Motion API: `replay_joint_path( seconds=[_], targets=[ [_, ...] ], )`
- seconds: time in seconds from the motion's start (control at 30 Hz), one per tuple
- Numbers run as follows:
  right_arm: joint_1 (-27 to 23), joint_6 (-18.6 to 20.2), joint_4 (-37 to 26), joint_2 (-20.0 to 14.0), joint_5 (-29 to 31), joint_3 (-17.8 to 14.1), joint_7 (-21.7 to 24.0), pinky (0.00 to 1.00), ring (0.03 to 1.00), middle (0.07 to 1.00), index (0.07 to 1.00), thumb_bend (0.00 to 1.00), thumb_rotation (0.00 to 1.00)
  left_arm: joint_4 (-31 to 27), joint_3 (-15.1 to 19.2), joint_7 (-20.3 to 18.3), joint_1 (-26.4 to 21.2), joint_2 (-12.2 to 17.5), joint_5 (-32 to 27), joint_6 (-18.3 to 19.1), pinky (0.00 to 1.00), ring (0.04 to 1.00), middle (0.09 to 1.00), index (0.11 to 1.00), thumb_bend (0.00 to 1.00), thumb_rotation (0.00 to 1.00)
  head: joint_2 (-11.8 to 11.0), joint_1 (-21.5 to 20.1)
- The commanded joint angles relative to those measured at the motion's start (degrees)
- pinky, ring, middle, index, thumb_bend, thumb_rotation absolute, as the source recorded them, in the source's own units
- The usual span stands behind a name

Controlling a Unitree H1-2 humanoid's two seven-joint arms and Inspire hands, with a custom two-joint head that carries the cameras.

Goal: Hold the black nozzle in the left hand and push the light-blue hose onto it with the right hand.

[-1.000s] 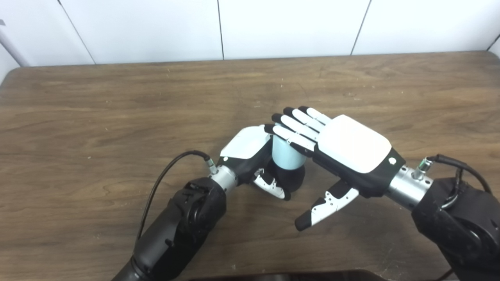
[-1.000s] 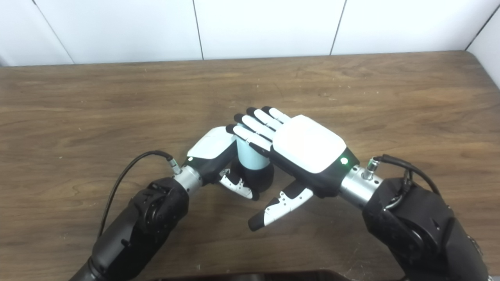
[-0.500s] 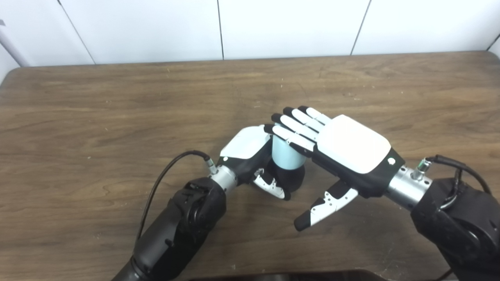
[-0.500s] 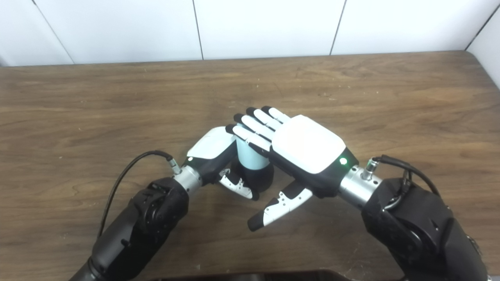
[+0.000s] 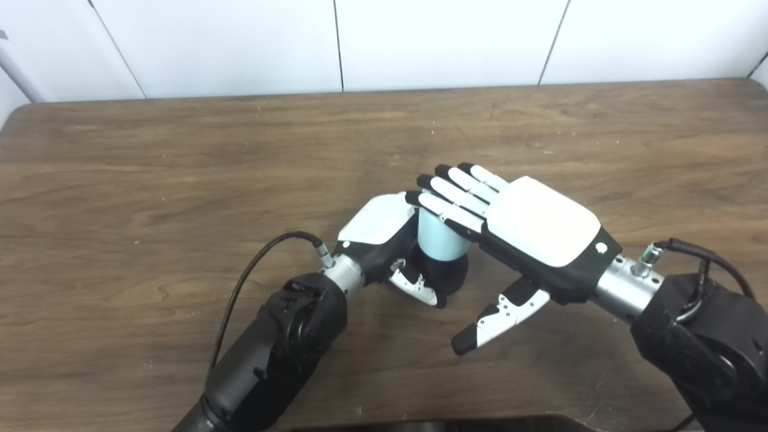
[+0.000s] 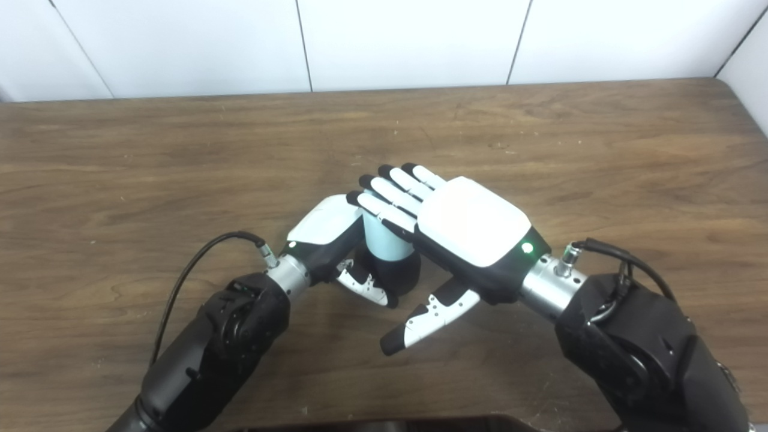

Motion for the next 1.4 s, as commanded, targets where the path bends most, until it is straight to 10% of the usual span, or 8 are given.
replay_joint_path(
  seconds=[0.0,0.73,1.37],
  targets=[
    [2.6,1.6,3.0,-2.5,2.0,3.2,10.2,1.0,1.0,0.993,0.97,0.71,1.0,4.7,-1.7,-5.3,2.8,1.6,0.9,2.7,1.0,0.805,0.526,0.44,0.52,0.0,0.0,0.0],
    [6.5,-0.4,6.5,-3.4,1.0,6.0,6.4,1.0,1.0,0.995,0.976,0.7,1.0,4.3,-1.4,-5.8,2.9,1.5,1.2,3.1,1.0,0.804,0.525,0.442,0.52,0.0,0.3,0.2],
    [0.1,2.9,-0.7,-2.2,4.1,-1.9,6.0,1.0,1.0,0.996,0.978,0.7,1.0,4.9,-1.6,-5.5,2.9,1.7,0.8,2.3,1.0,0.801,0.525,0.439,0.52,0.0,0.2,0.0]
  ],
)
